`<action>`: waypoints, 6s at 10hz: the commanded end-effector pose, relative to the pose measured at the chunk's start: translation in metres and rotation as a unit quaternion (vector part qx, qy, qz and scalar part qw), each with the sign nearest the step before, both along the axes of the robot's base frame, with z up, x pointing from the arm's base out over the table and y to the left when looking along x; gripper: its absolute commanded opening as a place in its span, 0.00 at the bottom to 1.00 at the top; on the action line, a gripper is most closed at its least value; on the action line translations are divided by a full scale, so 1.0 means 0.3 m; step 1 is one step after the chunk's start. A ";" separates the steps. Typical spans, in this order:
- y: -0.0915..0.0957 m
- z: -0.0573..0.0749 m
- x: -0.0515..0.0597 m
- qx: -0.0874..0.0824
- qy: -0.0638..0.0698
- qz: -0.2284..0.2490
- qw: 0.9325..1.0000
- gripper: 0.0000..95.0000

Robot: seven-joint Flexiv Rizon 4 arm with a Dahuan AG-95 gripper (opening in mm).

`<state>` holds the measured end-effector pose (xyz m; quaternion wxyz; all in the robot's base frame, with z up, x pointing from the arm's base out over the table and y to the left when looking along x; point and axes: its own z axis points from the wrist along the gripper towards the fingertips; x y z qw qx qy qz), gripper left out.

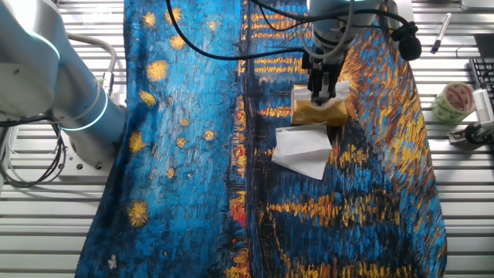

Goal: Pull out a napkin

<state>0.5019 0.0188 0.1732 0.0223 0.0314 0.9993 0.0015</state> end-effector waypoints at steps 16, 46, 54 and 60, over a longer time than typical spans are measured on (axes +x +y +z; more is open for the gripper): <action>0.055 -0.033 0.018 0.007 -0.009 -0.005 1.000 0.20; 0.070 -0.073 0.044 0.019 -0.020 -0.004 1.000 0.20; 0.070 -0.073 0.044 0.017 -0.019 0.006 1.000 0.20; 0.070 -0.073 0.044 0.021 -0.021 0.074 0.997 0.20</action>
